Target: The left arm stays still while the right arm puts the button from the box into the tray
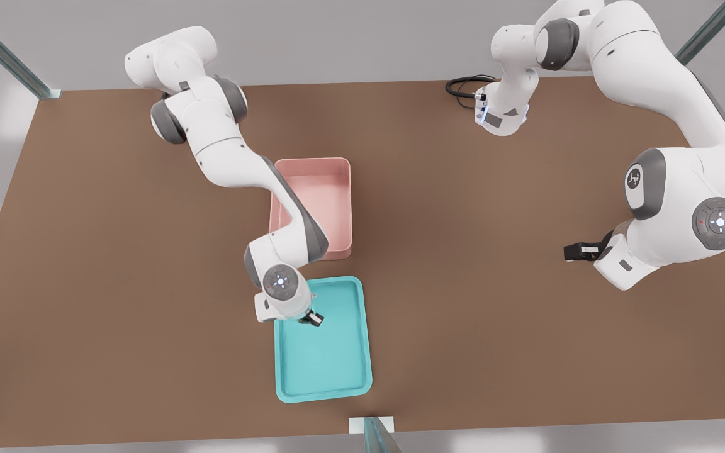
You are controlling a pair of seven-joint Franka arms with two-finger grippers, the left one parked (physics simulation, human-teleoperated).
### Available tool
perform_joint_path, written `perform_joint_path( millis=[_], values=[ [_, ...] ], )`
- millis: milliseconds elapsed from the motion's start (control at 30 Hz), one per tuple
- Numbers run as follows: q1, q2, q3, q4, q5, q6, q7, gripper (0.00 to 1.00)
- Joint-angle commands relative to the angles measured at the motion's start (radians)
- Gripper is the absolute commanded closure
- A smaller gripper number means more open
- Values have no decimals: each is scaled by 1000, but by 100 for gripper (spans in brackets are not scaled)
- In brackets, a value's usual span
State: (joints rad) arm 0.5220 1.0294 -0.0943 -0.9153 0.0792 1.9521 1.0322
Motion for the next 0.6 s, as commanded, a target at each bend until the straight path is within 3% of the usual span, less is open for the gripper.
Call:
perform_joint_path(
  millis=[0, 100, 133, 200, 267, 300, 333, 567],
  values=[
    [0, 1, 1, 1, -3, 65, 0, 0],
    [-2, -48, 1, -2, -6, 16, -6, 0],
    [-17, -146, 1, -4, -6, -172, -79, 0],
    [-143, -356, -19, -13, 1, -464, -483, 0],
    [-201, -604, -218, -384, 4, -403, -1020, 0],
    [-203, -781, -266, -713, 8, -231, -1107, 0],
    [-206, -851, -288, -837, 1, -166, -1143, 0],
    [-201, -819, -283, -760, 11, -191, -1129, 0]
  ],
)
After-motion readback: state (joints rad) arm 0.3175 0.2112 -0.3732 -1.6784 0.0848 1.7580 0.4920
